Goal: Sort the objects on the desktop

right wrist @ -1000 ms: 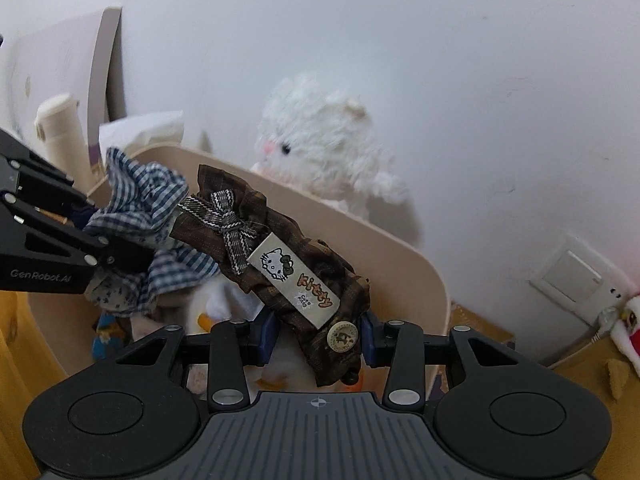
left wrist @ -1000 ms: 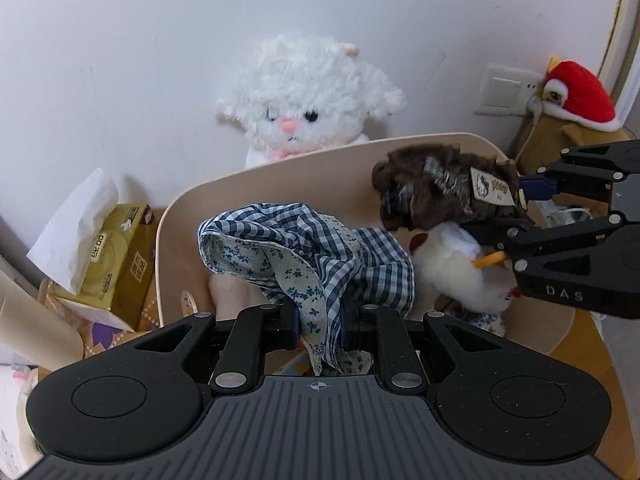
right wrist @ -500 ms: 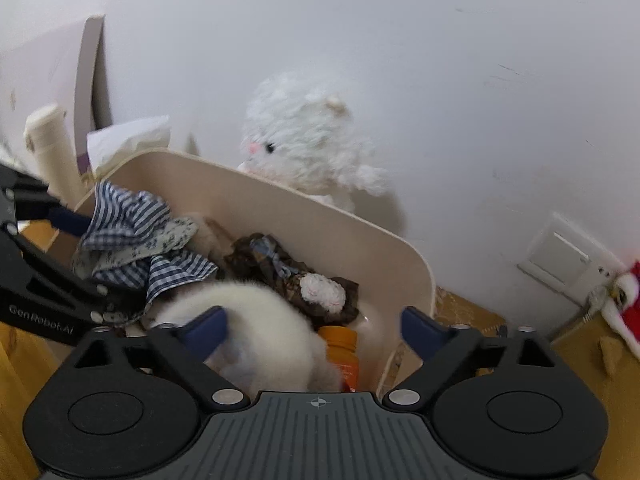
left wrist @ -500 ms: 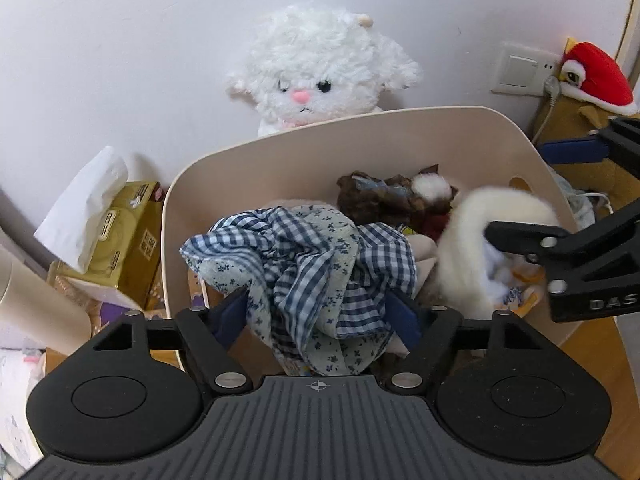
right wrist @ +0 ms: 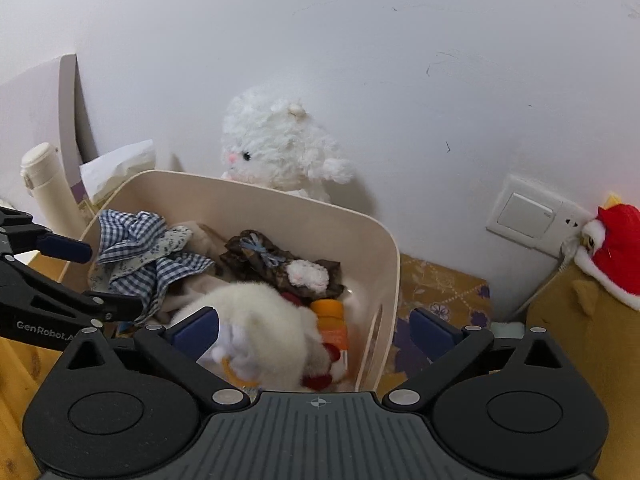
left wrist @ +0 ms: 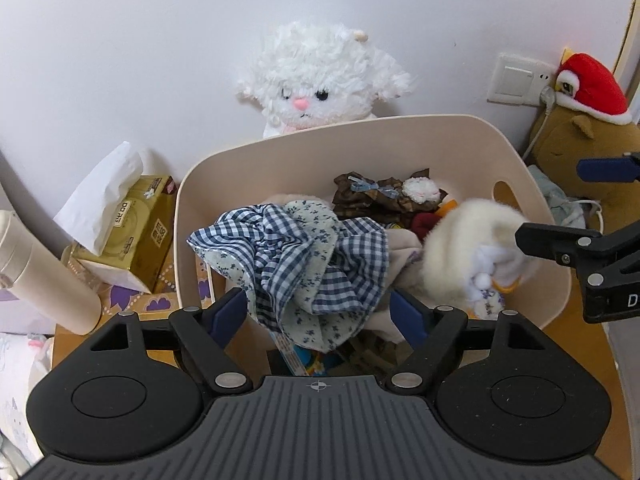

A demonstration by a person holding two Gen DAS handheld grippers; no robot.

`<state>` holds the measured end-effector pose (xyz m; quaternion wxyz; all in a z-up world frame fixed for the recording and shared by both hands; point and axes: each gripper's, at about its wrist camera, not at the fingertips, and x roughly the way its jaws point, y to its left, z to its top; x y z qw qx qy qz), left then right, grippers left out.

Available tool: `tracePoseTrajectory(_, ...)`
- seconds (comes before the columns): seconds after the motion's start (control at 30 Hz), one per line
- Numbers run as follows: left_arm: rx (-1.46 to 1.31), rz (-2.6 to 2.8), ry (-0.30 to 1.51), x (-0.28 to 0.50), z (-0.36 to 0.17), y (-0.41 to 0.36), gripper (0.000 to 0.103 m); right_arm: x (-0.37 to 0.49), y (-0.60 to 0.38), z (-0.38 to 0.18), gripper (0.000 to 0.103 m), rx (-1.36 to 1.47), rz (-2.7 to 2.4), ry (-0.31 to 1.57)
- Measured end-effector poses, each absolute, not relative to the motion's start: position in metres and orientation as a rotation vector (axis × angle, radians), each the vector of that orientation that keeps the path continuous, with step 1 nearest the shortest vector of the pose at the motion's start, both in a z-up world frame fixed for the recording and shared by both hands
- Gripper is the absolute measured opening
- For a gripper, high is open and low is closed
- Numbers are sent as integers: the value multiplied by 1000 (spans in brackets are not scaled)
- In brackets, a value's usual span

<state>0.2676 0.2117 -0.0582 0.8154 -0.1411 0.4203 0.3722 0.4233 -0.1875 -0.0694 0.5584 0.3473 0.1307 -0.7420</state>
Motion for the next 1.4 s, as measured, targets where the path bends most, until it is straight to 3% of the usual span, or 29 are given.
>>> tracePoseTrajectory(0.83,-238,823,840,192,11,87,80,499,-43,2,103,743,-1791,212)
tracePoseTrajectory(1.4,-238,812,819,135,42,-15,80,553,49,18,103,732,-1795,178)
